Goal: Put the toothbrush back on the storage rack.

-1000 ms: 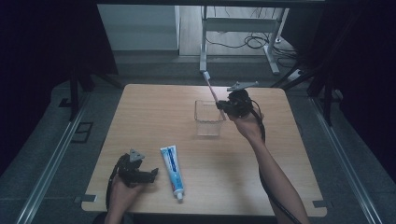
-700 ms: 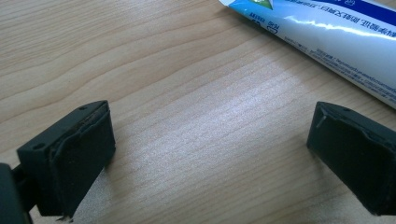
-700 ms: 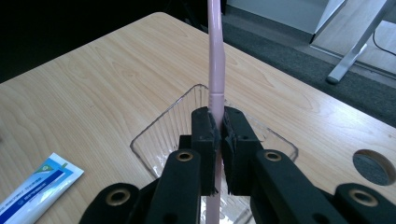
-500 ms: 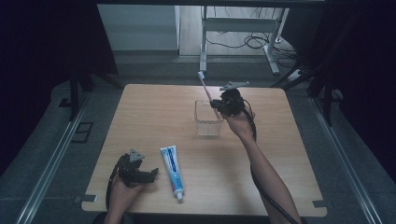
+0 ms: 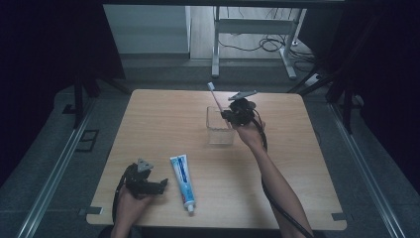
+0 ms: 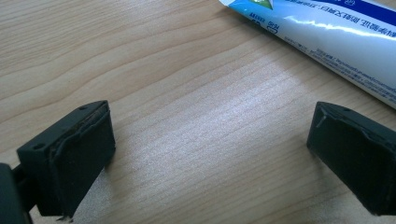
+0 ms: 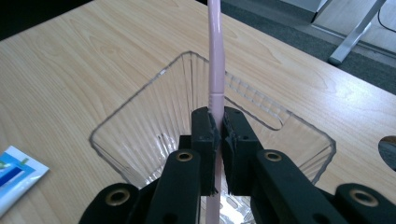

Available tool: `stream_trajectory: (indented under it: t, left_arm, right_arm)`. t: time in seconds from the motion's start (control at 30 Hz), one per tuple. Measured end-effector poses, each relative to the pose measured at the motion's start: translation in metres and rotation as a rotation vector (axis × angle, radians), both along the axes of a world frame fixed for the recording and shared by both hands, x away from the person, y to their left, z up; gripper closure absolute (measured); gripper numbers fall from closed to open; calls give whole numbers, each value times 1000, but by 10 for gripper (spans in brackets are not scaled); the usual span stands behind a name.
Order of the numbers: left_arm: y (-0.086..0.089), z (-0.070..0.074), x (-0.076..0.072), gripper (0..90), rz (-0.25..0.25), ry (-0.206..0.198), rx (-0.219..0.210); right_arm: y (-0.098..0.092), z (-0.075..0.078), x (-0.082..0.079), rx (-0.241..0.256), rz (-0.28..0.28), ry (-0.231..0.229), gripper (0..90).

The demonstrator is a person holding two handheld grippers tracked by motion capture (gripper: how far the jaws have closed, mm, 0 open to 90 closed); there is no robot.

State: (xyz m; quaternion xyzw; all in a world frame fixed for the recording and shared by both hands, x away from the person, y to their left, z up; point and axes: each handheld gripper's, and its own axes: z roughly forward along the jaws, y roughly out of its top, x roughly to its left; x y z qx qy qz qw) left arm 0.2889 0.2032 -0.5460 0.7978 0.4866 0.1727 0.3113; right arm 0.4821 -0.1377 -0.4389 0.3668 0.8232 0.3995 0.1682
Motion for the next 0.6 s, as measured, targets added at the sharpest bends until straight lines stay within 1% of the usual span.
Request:
stream_trajectory:
  t: [0.2, 0.47, 0.6]
  left_arm:
    - [0, 0, 0, 7, 1, 0, 1]
    - [0, 0, 0, 7, 1, 1, 1]
    - [0, 0, 0, 7, 1, 1, 1]
  right_arm:
    - [1, -8, 3, -16, 0, 11, 833]
    - [6, -14, 3, -35, 8, 26, 833]
    - [8, -16, 4, -53, 10, 39, 832]
